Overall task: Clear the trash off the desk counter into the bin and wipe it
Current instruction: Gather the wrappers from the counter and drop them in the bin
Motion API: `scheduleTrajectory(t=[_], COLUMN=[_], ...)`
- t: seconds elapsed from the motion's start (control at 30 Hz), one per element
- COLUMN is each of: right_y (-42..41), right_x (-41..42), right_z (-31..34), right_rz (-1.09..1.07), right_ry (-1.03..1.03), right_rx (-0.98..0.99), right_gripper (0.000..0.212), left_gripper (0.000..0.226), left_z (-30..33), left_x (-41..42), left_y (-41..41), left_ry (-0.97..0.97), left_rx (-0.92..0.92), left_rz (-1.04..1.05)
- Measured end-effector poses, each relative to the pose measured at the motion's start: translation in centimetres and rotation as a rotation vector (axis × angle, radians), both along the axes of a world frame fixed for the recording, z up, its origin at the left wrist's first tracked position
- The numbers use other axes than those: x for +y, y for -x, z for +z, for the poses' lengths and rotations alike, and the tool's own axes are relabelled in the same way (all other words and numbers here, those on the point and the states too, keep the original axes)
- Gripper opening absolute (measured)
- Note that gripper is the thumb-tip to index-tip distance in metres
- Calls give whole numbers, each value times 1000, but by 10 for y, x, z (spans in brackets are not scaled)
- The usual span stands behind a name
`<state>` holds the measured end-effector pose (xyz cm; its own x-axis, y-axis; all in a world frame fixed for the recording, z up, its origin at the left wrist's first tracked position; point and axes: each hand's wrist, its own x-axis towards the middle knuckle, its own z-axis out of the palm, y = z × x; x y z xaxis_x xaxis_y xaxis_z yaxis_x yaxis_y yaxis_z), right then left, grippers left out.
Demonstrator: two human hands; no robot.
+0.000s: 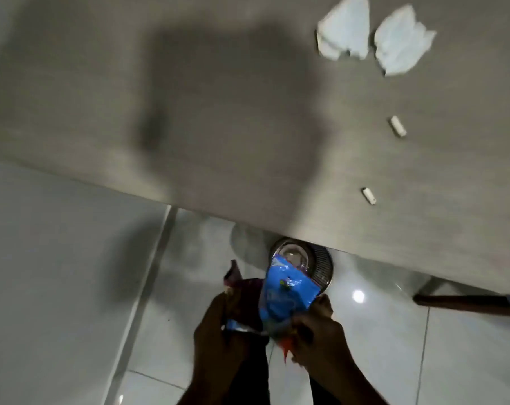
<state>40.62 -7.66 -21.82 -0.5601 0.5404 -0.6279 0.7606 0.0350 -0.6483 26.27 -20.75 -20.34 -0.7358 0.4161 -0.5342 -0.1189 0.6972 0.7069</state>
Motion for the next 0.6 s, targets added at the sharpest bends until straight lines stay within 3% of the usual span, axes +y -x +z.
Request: scheduleTrajectory(t=[0.1, 0.13, 0.2, 0.33, 0.5, 0.6], right_y=[-6, -4, 0, 9, 12, 4], right_x=[29, 38, 55, 79, 84, 80], right_z=[-101, -132, -191, -279, -316, -303], right_rz=[-113, -126, -262, -509, -649, -602], right_ry=[123, 118, 189, 406, 505, 342], right_rx=[-278, -341, -357, -362, -305, -352], right_gripper=[33, 35, 42, 21, 34, 29], left_gripper=[26, 28, 37, 37, 45, 36], left_z=[-105, -139, -199, -284, -319, -296], left_x=[46, 64, 95, 139, 151, 145], left_y=[-18, -22, -26, -32, -37, -35], left_ry=[113, 168, 259, 273, 302, 385], left_rx=[-111, -119, -198, -201, -168, -117], left_rz=[-72, -96, -120, -86, -146, -222])
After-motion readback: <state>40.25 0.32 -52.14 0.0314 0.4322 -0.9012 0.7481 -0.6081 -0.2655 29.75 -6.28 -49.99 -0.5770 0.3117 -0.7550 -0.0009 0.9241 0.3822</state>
